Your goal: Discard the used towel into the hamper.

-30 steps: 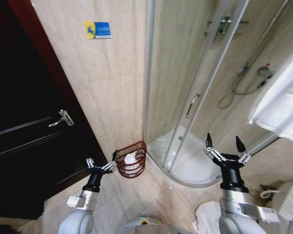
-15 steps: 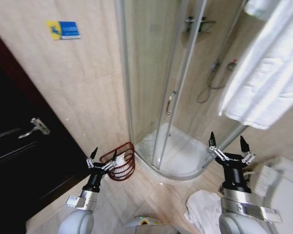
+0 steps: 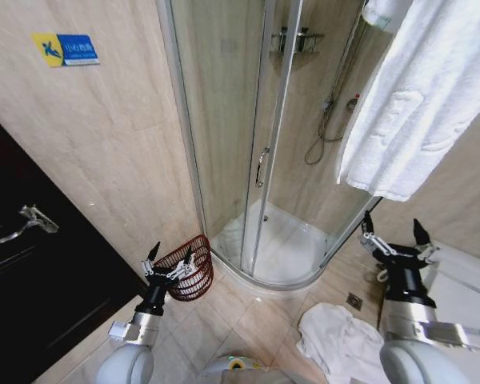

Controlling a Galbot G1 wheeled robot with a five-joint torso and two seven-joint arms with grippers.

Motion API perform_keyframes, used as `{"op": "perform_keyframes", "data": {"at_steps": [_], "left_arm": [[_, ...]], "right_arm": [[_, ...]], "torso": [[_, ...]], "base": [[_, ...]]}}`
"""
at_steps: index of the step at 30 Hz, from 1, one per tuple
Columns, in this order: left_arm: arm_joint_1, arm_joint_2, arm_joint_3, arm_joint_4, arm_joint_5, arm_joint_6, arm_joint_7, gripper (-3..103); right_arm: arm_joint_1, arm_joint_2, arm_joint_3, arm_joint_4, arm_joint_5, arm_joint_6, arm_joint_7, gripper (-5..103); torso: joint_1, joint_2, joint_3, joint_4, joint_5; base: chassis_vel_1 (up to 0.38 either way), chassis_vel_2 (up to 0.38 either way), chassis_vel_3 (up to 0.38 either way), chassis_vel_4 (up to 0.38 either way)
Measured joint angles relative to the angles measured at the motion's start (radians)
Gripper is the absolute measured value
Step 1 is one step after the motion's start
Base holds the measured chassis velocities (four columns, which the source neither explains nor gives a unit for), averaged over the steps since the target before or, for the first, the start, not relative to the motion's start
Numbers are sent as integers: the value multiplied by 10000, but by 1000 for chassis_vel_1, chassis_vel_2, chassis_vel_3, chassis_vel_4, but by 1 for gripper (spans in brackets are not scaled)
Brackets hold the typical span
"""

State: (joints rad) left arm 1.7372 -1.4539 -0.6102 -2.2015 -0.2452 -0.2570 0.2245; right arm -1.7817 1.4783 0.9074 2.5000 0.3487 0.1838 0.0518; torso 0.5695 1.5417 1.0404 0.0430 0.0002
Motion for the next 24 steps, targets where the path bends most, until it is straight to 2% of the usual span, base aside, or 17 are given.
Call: {"op": "perform_keyframes", "data": {"at_steps": [17, 24], "left_arm": [[0, 0, -1, 0, 0, 0, 0, 100], [0, 0, -1, 0, 0, 0, -1, 100]], "right_arm": [[36, -177, 5, 0, 95, -92, -193, 100], [40, -210, -8, 0, 140, -29, -188, 100]], "torso": [[0, 0, 0, 0, -2], [0, 0, 0, -1, 0]], "base": [[-5, -3, 3, 6], [-117, -117, 124, 122]]}}
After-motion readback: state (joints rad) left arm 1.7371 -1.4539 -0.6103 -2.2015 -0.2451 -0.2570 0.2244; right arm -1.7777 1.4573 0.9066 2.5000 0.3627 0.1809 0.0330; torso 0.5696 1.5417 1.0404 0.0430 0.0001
